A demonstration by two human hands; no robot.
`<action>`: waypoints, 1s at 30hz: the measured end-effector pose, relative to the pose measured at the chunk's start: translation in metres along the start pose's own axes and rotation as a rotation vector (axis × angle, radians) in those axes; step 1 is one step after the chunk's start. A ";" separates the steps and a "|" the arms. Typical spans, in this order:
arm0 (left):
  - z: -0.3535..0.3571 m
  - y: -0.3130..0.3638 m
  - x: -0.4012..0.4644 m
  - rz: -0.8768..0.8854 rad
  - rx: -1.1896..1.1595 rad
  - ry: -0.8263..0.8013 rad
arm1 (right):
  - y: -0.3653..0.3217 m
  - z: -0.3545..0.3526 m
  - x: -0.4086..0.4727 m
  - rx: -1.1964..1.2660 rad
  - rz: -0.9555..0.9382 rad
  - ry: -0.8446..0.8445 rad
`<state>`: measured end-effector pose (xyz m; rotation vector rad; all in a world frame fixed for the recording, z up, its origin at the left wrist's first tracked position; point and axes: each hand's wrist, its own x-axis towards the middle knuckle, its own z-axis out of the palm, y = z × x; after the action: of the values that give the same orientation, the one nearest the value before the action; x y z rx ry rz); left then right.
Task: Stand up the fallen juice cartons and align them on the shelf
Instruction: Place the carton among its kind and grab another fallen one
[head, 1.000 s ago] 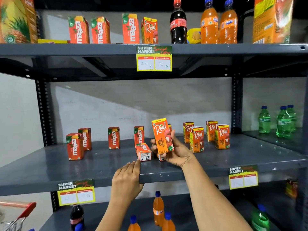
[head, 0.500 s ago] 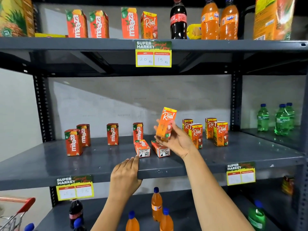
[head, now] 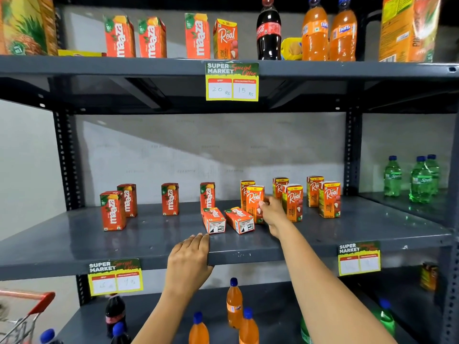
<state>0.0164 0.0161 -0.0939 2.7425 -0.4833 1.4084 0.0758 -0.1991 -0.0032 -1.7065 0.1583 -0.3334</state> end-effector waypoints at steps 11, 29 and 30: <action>-0.006 -0.001 0.000 0.013 -0.008 -0.034 | -0.009 0.021 -0.042 -0.656 -0.027 0.136; -0.009 0.002 -0.001 -0.028 -0.026 -0.106 | -0.039 0.030 -0.053 0.036 0.206 -0.197; -0.010 0.001 -0.001 -0.029 -0.025 -0.108 | -0.039 0.025 -0.056 0.227 0.193 -0.223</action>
<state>0.0079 0.0165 -0.0892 2.8040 -0.4591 1.2446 0.0269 -0.1526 0.0244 -1.4776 0.1150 -0.0150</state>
